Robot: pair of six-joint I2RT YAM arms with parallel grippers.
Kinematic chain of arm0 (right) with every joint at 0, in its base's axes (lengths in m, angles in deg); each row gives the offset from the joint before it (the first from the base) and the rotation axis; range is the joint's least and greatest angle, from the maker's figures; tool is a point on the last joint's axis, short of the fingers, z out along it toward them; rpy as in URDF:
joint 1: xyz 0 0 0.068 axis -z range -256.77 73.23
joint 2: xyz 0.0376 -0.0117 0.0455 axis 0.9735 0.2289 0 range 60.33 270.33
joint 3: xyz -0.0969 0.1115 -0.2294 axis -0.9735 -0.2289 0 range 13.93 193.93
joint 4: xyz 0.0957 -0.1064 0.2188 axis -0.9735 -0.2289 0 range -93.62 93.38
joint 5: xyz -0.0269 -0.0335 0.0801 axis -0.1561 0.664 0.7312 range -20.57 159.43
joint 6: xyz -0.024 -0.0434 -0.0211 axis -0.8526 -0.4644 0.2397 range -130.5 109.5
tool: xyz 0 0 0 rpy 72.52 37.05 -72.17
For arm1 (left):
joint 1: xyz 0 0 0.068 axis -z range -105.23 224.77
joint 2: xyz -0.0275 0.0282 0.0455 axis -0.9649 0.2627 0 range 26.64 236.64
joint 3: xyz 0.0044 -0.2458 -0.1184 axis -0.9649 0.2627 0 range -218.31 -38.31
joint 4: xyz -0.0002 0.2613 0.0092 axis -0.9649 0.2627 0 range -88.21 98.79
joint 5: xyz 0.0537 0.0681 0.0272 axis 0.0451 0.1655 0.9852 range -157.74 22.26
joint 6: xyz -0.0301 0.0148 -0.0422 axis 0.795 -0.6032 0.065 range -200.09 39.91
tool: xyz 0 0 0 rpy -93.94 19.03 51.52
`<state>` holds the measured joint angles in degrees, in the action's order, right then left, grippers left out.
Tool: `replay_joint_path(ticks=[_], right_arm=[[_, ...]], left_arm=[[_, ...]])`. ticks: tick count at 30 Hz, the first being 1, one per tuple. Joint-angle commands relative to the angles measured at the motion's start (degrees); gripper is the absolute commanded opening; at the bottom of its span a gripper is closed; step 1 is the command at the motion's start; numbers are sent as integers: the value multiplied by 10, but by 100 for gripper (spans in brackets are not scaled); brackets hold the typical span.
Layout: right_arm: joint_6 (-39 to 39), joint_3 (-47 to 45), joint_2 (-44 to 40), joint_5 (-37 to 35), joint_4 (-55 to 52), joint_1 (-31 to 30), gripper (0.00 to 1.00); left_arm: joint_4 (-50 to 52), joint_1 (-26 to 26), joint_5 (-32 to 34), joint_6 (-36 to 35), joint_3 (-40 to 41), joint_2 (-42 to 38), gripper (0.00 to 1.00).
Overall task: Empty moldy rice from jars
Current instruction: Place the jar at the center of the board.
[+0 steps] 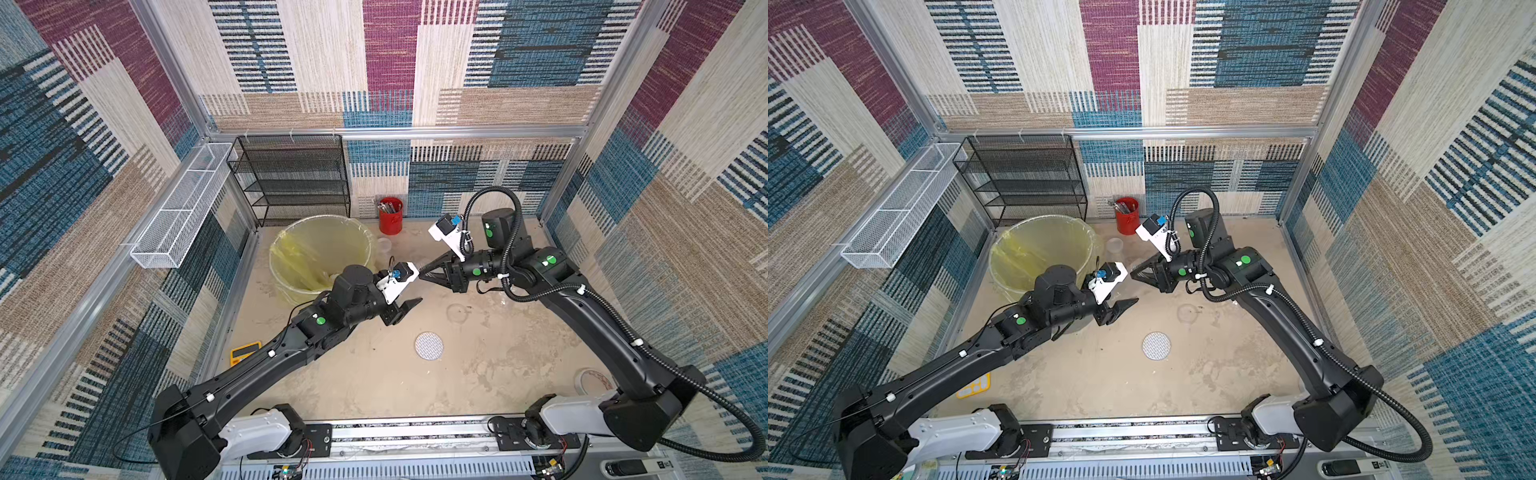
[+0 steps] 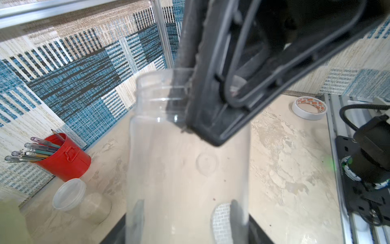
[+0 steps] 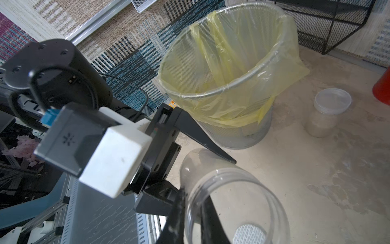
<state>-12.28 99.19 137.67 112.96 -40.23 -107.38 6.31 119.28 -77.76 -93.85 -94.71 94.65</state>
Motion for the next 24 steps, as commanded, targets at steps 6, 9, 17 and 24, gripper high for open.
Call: replay_joint_path(ticks=[6,9,17,24], right_arm=[[-8,-2,-7,-3,-16,-2,0],[-8,3,-11,-15,-19,-2,0],[5,31,-6,-104,-26,-1,0],[15,80,11,-151,-33,1,0]], left_arm=[[-70,0,9,16,-5,4,12],[-78,0,18,13,-1,4,16],[-61,0,44,2,4,5,32],[-43,0,62,-11,8,5,47]])
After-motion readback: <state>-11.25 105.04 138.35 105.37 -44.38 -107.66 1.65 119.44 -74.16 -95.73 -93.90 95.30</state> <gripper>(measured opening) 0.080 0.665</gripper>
